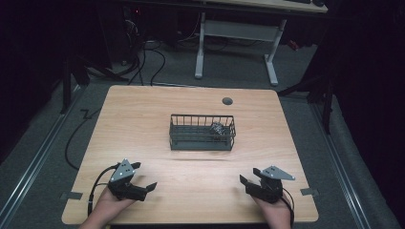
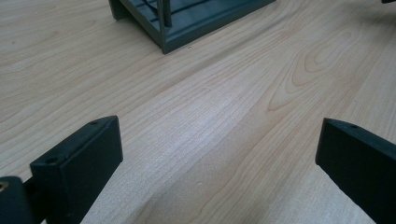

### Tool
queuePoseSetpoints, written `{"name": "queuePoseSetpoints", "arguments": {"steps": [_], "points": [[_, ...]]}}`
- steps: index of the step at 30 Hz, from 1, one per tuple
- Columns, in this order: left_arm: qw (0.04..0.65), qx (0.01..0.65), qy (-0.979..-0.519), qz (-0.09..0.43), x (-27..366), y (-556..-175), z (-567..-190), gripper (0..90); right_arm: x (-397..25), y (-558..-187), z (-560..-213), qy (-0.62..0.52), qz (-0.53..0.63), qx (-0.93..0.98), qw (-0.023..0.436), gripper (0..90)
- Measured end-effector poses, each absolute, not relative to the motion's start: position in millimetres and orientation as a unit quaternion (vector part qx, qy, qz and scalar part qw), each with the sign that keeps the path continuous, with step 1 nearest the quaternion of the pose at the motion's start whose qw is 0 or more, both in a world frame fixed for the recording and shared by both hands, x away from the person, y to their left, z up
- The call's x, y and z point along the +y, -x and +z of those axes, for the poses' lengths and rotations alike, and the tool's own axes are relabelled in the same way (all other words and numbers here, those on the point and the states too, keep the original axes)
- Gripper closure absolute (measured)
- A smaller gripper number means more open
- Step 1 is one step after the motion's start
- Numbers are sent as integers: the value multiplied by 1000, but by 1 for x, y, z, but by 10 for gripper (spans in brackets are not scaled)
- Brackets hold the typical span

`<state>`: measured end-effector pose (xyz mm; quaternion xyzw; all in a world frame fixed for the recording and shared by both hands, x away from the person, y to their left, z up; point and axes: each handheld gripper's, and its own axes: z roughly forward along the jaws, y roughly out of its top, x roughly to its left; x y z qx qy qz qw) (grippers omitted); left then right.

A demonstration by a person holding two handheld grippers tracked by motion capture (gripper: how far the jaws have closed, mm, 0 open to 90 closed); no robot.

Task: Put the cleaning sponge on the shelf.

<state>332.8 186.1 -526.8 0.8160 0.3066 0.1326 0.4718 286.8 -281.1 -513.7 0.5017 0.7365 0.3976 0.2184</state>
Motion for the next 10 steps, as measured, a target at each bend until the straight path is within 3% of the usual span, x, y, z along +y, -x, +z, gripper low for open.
{"name": "queuePoseSetpoints", "arguments": {"steps": [6, 10], "points": [[468, 307, -818, 133, 183, -332, -527, 12, -292, -275, -512, -496, 403, 730, 240, 346], [467, 310, -817, 136, 183, -332, -527, 12, -300, -277, -518, -510, 408, 722, 227, 334]]}}
